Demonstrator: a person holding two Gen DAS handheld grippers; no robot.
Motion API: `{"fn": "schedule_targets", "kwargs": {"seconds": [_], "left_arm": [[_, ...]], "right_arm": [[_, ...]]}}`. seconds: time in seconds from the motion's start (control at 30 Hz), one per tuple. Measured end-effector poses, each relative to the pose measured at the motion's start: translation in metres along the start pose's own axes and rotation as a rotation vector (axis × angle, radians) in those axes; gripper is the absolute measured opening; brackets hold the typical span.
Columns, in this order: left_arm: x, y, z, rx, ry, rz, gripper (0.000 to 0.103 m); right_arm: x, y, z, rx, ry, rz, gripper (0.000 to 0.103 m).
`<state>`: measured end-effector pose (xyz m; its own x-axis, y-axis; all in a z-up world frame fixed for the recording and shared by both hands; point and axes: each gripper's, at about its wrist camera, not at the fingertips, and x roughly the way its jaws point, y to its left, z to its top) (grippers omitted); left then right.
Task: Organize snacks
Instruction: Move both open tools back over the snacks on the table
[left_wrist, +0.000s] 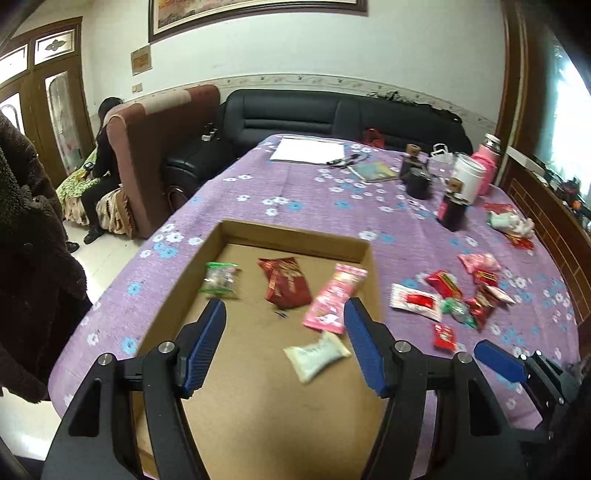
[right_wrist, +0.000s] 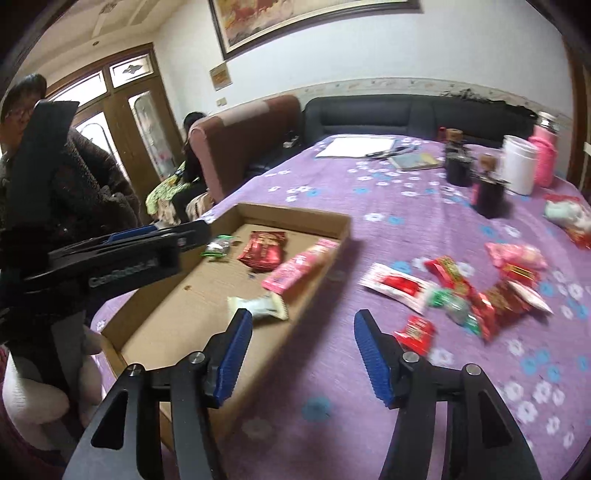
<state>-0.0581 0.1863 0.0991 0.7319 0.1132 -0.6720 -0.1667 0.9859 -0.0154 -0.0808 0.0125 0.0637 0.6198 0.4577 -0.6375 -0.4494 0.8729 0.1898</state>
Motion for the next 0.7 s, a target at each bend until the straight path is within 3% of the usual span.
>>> {"fn": "schedule_targets", "kwargs": {"seconds": [0.47, 0.7], "left_arm": [[-0.003, -0.039, -0.015, 0.019, 0.049, -0.091, 0.066], [0.004, -0.052, -0.019, 0.019, 0.085, -0.140, 0.066]], "right_arm": [[-0.045, -0.111, -0.023, 0.198, -0.031, -0.146, 0.062], [-0.049, -0.161, -0.026, 0.310, -0.034, -0.176, 0.062]]}}
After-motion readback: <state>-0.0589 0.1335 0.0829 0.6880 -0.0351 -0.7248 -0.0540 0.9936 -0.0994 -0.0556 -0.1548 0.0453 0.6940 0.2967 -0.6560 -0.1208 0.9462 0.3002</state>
